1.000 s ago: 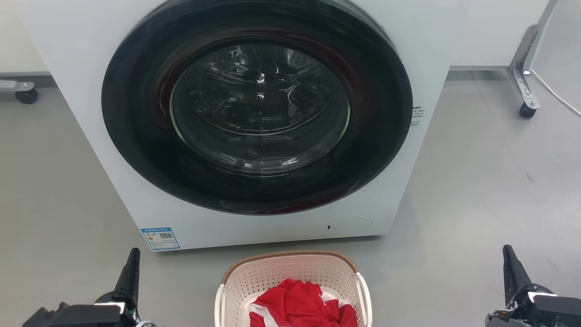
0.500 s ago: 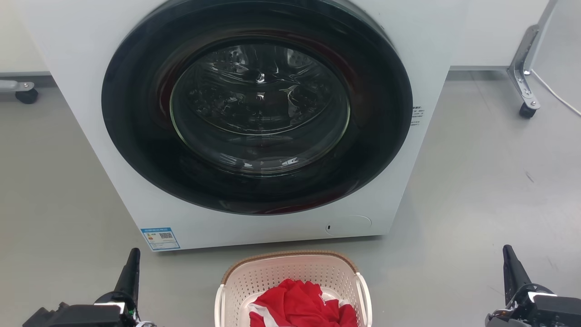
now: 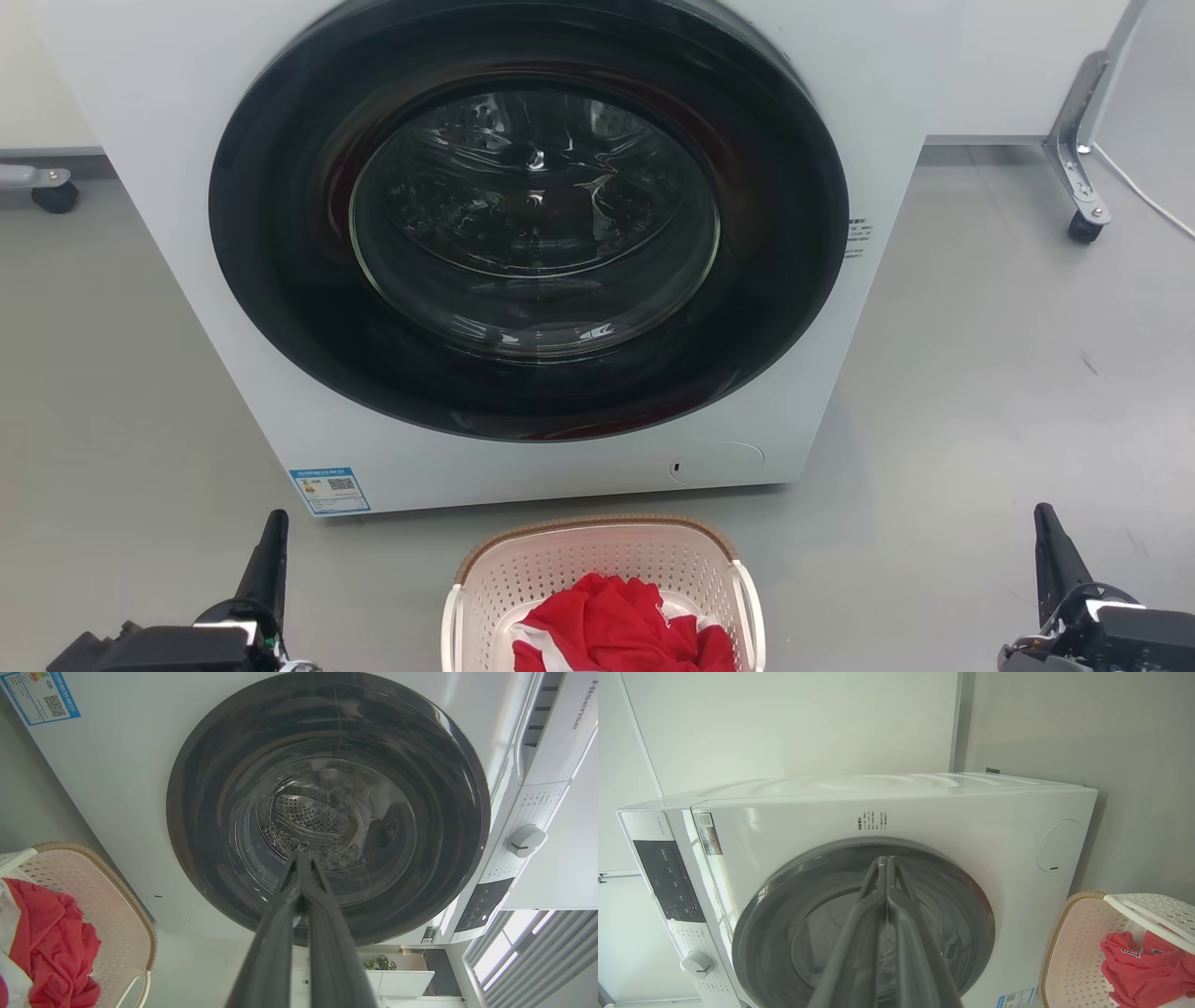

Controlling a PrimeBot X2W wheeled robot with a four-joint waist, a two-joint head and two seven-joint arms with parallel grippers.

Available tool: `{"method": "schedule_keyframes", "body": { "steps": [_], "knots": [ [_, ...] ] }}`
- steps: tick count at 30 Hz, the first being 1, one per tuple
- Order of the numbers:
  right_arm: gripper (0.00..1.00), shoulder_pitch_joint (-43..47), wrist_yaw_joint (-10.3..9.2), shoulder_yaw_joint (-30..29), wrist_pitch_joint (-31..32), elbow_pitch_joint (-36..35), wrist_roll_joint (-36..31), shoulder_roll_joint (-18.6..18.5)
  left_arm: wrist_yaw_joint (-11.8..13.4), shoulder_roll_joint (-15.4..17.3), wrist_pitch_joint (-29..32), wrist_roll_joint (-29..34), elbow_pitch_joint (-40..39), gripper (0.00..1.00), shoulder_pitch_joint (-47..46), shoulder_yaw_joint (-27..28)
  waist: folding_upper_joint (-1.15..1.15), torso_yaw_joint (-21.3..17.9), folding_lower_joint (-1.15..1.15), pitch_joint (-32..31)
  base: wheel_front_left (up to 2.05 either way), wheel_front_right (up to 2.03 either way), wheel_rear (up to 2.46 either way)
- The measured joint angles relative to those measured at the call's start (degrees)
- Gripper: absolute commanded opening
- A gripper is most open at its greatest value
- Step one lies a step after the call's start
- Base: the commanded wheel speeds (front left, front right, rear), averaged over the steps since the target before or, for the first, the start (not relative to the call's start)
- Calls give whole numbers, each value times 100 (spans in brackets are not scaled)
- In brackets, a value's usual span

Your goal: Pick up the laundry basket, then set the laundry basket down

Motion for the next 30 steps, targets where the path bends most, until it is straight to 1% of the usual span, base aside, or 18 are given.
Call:
{"method": "schedule_keyframes", "body": {
  "steps": [30],
  "knots": [
    [0, 0, 0, 0, 0, -1, 0, 0, 0, 0, 0, 0, 1, 0, 0, 0, 0, 0, 0, 0, 0, 0, 0]
  ]
}}
